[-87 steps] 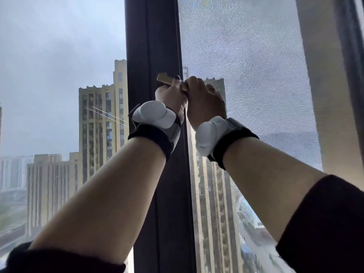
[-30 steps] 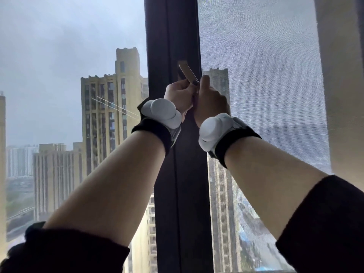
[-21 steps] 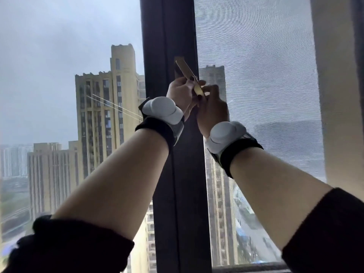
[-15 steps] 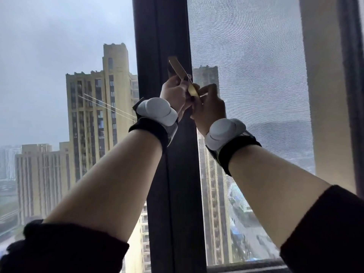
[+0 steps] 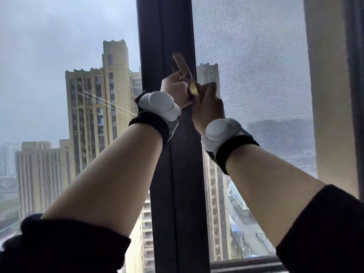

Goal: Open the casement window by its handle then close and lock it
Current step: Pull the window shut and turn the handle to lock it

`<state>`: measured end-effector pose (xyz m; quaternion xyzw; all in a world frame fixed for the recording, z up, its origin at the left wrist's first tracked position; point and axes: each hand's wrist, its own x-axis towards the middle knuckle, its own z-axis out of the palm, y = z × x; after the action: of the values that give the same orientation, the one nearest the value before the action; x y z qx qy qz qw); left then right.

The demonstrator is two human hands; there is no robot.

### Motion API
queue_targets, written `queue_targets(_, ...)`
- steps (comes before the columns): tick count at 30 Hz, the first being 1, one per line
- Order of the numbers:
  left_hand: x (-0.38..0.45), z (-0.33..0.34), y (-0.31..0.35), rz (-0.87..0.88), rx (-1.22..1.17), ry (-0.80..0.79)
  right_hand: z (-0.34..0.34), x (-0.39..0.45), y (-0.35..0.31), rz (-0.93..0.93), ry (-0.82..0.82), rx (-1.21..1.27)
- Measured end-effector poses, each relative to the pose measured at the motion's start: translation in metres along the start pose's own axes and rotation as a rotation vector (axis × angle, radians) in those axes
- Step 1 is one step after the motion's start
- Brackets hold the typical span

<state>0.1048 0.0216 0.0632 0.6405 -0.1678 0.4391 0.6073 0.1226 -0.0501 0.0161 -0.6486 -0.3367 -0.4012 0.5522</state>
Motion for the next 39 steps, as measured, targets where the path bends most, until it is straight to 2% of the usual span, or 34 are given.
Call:
queue_targets(7, 0.002, -0.004, 0.004, -0.039, 0.032, -0.018, -0.003, 0.001, -0.004, 0.032, -0.026, -0.037)
queue_targets(15, 0.007, -0.02, 0.017, -0.058, 0.338, -0.031, 0.018, -0.005, -0.014, 0.105, 0.007, 0.108)
queue_targets(20, 0.005, -0.026, 0.021, -0.054, 0.381, -0.007, 0.028, -0.007, -0.018, 0.101, 0.015, 0.148)
queue_targets(31, -0.009, -0.028, 0.004, 0.071, 0.291, 0.012, 0.007, -0.005, -0.01, -0.071, -0.185, -0.152)
queue_targets(39, -0.027, -0.042, -0.004, 0.127, 0.524, -0.07, -0.006, -0.013, -0.004, -0.165, -0.245, -0.31)
